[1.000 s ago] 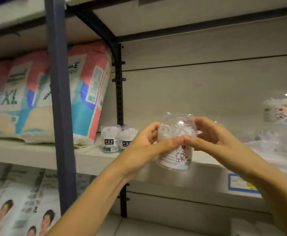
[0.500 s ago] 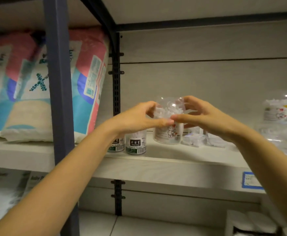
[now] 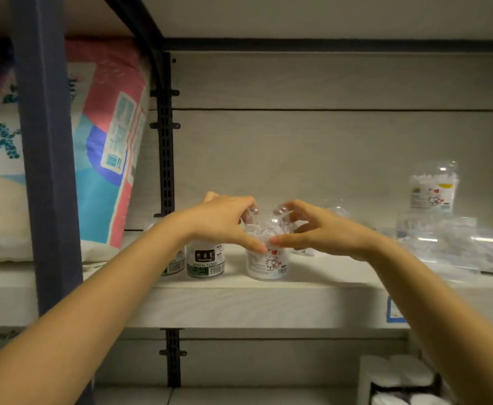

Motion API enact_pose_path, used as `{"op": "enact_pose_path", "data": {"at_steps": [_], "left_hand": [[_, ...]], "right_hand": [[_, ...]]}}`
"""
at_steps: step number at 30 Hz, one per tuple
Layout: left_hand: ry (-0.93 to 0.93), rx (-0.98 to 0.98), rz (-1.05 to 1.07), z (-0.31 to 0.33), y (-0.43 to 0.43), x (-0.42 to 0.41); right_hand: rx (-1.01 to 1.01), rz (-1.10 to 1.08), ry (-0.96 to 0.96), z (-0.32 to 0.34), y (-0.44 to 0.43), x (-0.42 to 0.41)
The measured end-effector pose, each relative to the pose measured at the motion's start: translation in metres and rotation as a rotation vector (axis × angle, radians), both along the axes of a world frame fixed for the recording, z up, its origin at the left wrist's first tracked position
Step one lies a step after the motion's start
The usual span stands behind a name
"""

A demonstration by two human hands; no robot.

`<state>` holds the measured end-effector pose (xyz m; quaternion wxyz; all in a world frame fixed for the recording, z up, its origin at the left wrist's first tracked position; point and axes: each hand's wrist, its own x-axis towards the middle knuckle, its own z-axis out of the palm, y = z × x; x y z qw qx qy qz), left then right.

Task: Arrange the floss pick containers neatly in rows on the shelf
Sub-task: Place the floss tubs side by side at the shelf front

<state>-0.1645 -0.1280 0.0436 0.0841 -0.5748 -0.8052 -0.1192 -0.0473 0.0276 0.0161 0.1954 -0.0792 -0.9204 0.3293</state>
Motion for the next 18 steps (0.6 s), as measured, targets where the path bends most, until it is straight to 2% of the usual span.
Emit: {"op": "enact_pose_path", "data": {"at_steps": [18], "left_hand": [[0.031,-0.034,0.036,-0.001,0.023,-0.003]], "right_hand": [[0.018,0.006,-0.063,-0.002,0.022,-0.006]]}}
